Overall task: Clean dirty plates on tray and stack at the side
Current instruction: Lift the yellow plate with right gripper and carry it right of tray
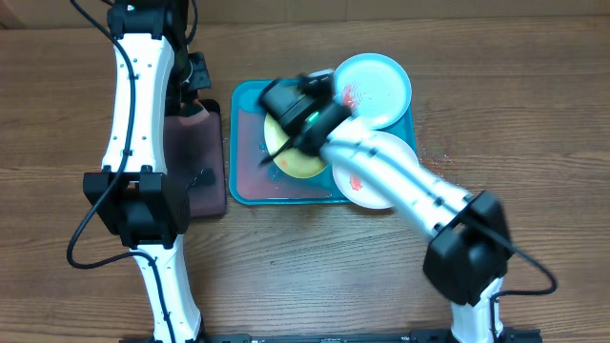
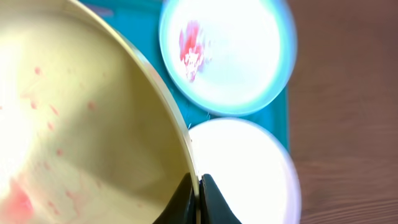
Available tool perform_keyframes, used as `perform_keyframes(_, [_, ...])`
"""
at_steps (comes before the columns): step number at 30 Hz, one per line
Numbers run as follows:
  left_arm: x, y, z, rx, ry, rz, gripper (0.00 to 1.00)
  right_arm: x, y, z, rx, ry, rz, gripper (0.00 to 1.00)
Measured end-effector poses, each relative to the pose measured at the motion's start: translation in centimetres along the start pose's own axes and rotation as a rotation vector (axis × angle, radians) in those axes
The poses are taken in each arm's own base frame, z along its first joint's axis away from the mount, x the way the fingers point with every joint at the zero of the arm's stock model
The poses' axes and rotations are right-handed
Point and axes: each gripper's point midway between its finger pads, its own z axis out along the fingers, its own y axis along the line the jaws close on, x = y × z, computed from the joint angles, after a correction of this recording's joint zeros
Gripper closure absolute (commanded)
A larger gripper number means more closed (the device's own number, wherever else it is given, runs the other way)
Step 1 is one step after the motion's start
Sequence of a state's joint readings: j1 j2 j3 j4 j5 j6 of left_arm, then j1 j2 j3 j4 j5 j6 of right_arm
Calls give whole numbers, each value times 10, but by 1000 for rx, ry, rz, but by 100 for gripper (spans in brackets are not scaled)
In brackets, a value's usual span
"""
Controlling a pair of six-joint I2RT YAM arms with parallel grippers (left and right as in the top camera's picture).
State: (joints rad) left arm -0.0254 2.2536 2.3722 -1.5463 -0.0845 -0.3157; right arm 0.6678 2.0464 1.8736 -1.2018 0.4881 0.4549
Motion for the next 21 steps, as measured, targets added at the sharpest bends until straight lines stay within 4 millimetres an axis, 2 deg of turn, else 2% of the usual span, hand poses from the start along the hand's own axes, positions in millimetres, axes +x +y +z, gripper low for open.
perform_keyframes(3, [4,-9,14,39,29,2,96,2,-19,21,-163,150,59,96])
perform_keyframes(6, [13,-20,31,68,68,13,96,4,-51,36,-314,274,157,96])
perform_keyframes(8, [21,-28,41,75,96,29,96,4,-77,44,-370,327,234,96])
perform_keyframes(11, [38,-44,51,78,138,70,96,9,-134,58,-408,391,381,96])
perform_keyframes(16, [54,-73,49,88,150,143,96,22,-220,79,-374,412,572,96])
perform_keyframes(19, [65,-82,42,82,166,166,96,46,-263,97,-345,441,679,96])
perform_keyframes(21, [70,-79,30,73,165,155,96,65,-282,112,-327,455,741,96])
